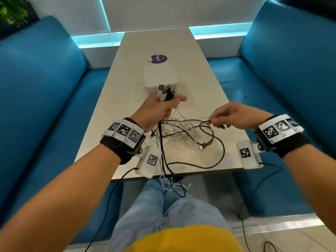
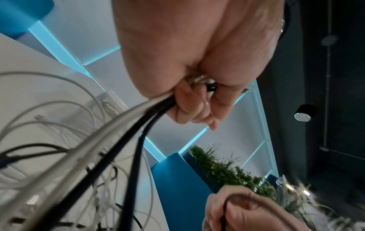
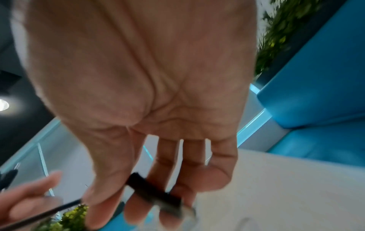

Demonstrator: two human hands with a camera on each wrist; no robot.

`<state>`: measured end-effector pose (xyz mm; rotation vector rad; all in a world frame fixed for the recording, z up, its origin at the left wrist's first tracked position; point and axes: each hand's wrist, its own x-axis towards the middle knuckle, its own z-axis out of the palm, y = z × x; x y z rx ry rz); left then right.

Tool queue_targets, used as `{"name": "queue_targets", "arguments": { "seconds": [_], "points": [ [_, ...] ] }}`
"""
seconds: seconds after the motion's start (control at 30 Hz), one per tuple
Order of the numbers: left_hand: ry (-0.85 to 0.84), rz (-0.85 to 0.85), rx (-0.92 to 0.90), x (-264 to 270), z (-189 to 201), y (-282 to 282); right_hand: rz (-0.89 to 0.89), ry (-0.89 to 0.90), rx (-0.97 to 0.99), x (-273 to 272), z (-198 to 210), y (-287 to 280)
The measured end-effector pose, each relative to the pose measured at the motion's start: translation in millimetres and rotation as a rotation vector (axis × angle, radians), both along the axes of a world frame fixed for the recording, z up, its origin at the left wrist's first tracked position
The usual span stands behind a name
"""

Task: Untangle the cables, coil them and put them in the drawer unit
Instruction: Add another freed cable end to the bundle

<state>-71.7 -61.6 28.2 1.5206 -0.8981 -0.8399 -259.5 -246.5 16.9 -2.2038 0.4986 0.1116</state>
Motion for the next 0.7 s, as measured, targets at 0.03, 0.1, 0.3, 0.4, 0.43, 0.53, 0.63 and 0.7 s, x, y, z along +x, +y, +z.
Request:
{"name": "queue_targets", "arguments": {
  "seconds": [0.03,0.1,0.3,0.4,0.43,0.53,0.63,0.7],
  "points": [
    [0.0,-0.024,-0.005,-6.8,1.2,-4.3,0.014,0.054,-0.007,-15.1,-3.4,-3.4],
    [-0.002,-0.057,-0.017,-22.9,2.6,-15.2,0.025,0.147,-0.024,-43.6,-9.6,-6.8],
    [0.092,-0.226,-0.035,-83.1,5.2,-47.6,-0.035,0.484,-0.109,-120.3,-51.1,-17.4],
    [0.06,-0.31,-0.026,-104.2,1.0,-60.5,-0.191,0.424,-0.154,-143.4,-66.5,-18.4],
    [0.036,-0.329,-0.022,-111.3,-0.7,-64.3,-0.272,0.312,-0.148,-146.0,-67.0,-14.7],
    [-0.031,-0.357,-0.008,-133.5,-4.2,-74.1,-0.368,0.06,0.092,-139.2,-59.1,9.0],
    [-0.028,-0.352,-0.018,-151.2,-6.8,-82.0,-0.132,0.203,0.138,-129.9,-71.7,38.3],
    [0.0,-0.357,-0.005,-159.1,-8.0,-85.2,-0.107,0.244,0.146,-130.4,-93.0,49.3]
  ]
}}
